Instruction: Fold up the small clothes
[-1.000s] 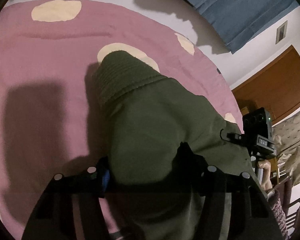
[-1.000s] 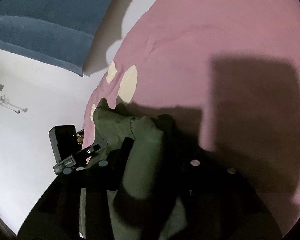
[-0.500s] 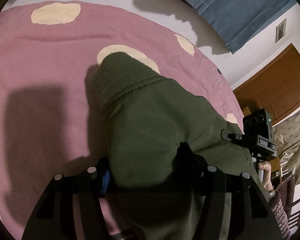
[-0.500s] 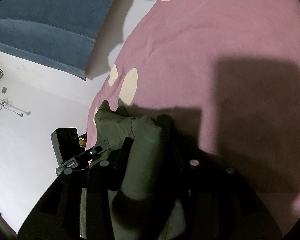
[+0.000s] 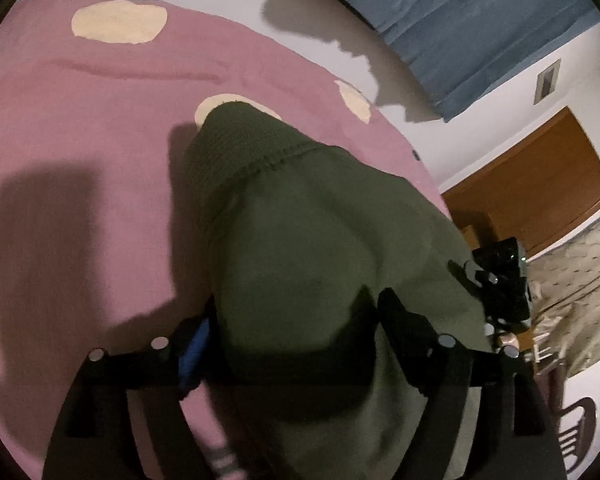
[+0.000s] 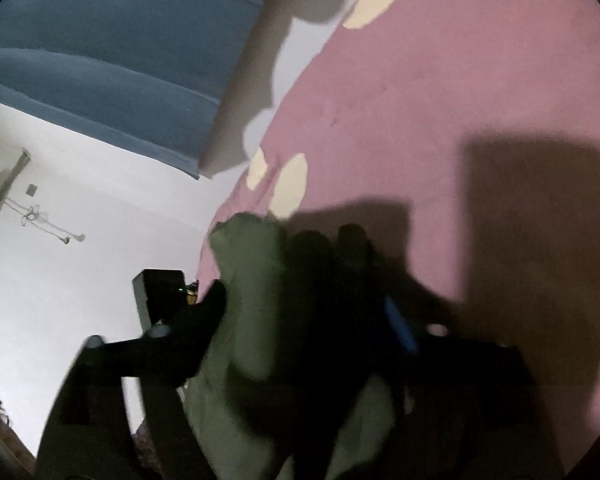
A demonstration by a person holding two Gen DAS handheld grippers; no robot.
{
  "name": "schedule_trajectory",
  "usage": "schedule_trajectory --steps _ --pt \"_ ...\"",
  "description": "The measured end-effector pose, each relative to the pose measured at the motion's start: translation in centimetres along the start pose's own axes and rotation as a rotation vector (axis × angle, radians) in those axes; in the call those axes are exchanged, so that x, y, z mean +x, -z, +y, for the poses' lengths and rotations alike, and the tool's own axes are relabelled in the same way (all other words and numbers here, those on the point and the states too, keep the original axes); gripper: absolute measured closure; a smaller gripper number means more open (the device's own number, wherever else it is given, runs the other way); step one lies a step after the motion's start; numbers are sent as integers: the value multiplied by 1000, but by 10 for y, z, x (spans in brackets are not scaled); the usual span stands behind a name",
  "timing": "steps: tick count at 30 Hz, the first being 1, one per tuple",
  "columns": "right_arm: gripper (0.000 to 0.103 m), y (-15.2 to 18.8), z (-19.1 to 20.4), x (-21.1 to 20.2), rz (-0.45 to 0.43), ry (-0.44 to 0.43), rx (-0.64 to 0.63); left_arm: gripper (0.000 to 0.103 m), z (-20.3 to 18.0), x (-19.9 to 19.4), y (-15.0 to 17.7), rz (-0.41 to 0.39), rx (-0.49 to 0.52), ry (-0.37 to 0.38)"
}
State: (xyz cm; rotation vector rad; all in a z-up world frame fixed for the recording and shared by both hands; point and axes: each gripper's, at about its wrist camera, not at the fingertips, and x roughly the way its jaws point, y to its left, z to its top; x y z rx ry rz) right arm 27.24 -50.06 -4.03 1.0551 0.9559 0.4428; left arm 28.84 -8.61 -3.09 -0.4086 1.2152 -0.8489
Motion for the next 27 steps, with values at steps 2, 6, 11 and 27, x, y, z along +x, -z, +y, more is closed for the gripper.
schedule_trajectory --steps 2,6,11,27 --pt "19 6 4 -10 -2 22 -18 24 -3 -11 6 -11 17 -6" --pt "17 24 7 -33 0 75 -36 20 -4 -30 23 -16 -13 39" --pt "17 51 8 -46 36 111 -42 18 -17 -31 46 37 7 86" --pt "48 81 23 -8 187 153 -109 36 -31 15 47 62 -43 86"
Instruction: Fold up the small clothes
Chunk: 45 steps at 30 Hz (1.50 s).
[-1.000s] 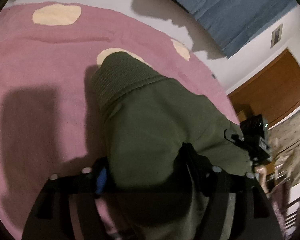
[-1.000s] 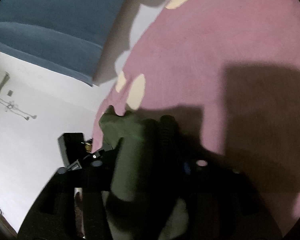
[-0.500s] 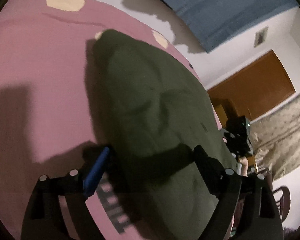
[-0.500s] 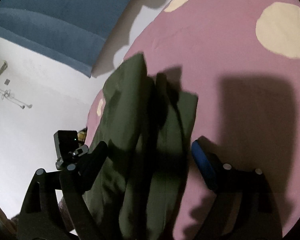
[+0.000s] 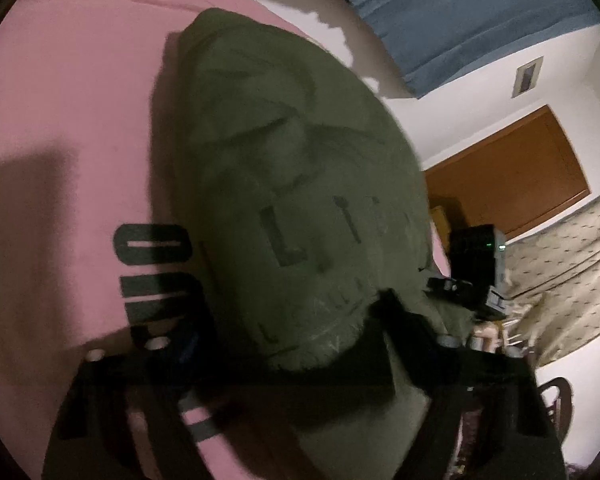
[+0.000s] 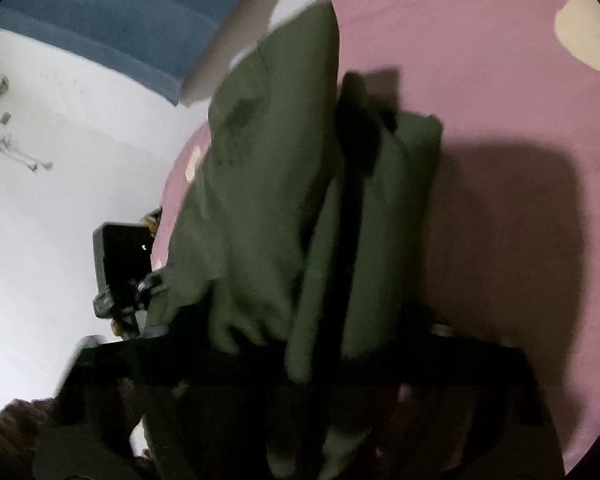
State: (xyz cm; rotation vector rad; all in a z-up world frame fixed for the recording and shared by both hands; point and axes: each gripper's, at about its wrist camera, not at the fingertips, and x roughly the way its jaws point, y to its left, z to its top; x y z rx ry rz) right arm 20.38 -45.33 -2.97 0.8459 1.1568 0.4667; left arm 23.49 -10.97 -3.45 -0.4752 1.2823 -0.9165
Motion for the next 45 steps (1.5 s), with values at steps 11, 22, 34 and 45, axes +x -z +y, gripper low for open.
schedule_trajectory --steps 11,22,34,45 --pt "41 1 -15 3 -36 -110 74 23 -5 -1 6 -6 -7 -1" --pt "39 -19 -7 24 6 -126 40 41 4 14 -7 5 -32 0" --pt "67 -10 10 31 -65 -88 -18 61 -12 6 -5 -30 31 -32" --pt "68 -14 33 78 -11 -148 -65 61 4 -39 10 -76 14 -95"
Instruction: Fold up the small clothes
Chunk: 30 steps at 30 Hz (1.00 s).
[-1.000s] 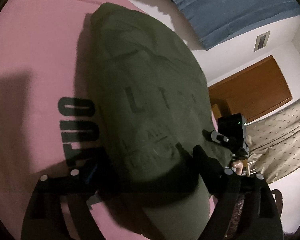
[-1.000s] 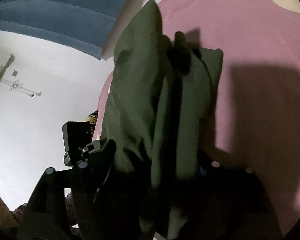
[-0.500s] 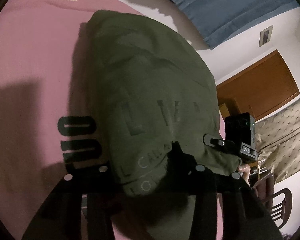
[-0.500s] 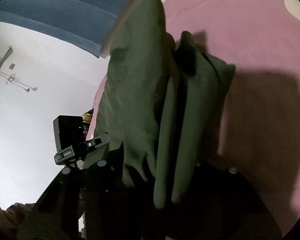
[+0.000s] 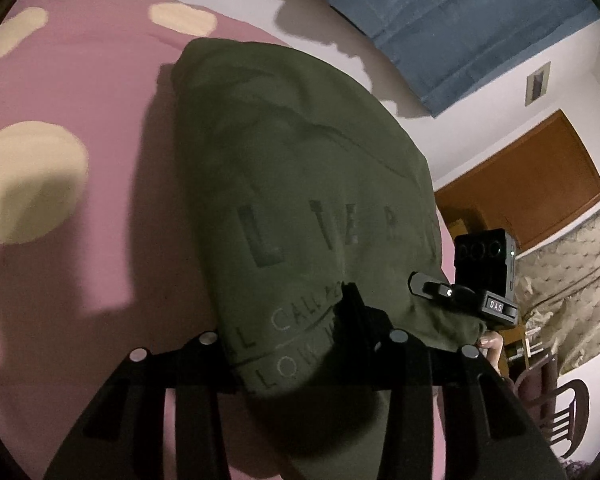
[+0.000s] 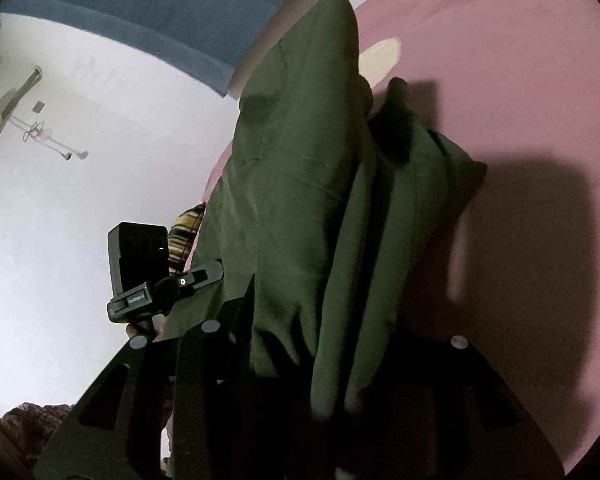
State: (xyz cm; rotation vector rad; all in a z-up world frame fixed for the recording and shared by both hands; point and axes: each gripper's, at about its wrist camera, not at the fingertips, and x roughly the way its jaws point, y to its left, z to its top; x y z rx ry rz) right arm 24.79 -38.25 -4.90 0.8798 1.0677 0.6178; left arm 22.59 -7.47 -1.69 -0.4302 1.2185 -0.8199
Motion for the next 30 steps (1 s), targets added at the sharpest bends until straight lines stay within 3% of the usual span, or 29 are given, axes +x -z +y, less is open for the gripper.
schedule_trajectory --steps 9,17,21,25,30 --pt "68 5 4 34 50 -40 5 61 24 -27 9 -18 -29 -23" --pt "66 2 -24 26 42 -53 50 59 25 -19 10 -19 -41 -15" --pt "56 6 -26 29 34 -66 93 56 21 -22 8 -26 -35 -19" --pt "31 11 -17 17 1 -76 133 53 21 -37 17 -49 -12 -59" --pt "19 28 -13 -24 -59 -37 137 49 15 -73 39 -108 16 -68"
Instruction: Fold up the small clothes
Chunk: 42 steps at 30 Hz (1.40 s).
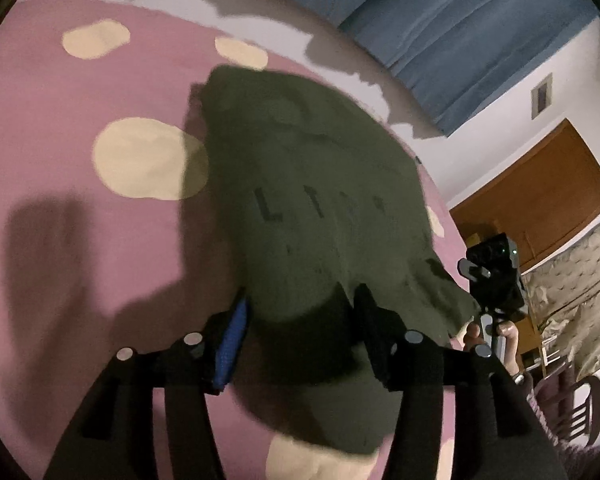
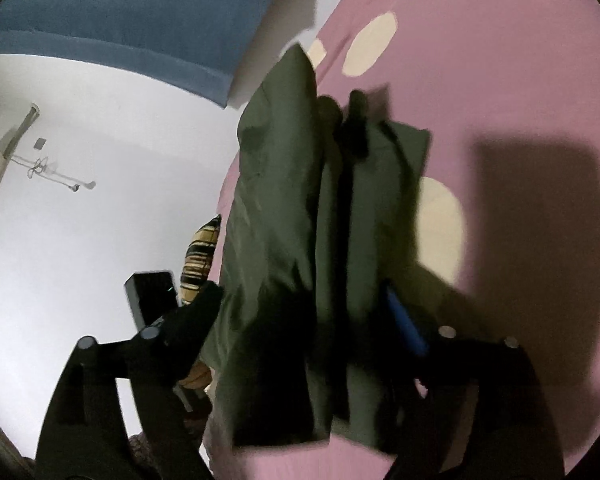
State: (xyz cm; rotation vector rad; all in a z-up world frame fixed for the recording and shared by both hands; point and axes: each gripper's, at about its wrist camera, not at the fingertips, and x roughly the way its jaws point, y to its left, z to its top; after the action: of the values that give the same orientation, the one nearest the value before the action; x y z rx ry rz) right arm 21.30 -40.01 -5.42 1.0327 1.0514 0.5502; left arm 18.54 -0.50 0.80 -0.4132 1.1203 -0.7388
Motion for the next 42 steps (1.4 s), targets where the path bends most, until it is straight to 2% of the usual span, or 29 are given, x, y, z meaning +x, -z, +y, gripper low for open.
schedule_trajectory --steps 5,10,12,14,18,20,22,24,29,33,36,42 --pt "17 23 -4 -25 -26 36 20 39 -23 -41 39 -43 121 10" --pt "15 44 8 -17 -18 -1 28 38 -46 -32 74 14 243 -44" --pt "14 44 16 -9 -21 18 28 38 -45 -18 75 40 240 -74" --pt "14 44 19 -3 -13 51 24 38 -39 -5 70 60 185 -95" --pt "14 45 15 2 -5 61 38 38 -21 3 65 42 90 -126" --pt "30 46 13 3 2 63 33 38 -13 7 60 33 58 -164" --pt "71 46 8 3 15 66 40 38 -8 10 59 43 38 -176" --pt "82 47 5 1 20 67 27 36 -6 13 57 44 38 -202" --pt "87 50 -3 -2 12 31 19 35 -8 13 57 36 75 -232" --pt "88 53 -27 0 0 -38 77 34 -6 13 59 46 91 -234" --pt "88 53 -23 -1 3 -42 61 34 -4 10 59 34 122 -247" --pt "88 55 -20 -2 -2 -43 65 34 2 11 58 30 121 -241"
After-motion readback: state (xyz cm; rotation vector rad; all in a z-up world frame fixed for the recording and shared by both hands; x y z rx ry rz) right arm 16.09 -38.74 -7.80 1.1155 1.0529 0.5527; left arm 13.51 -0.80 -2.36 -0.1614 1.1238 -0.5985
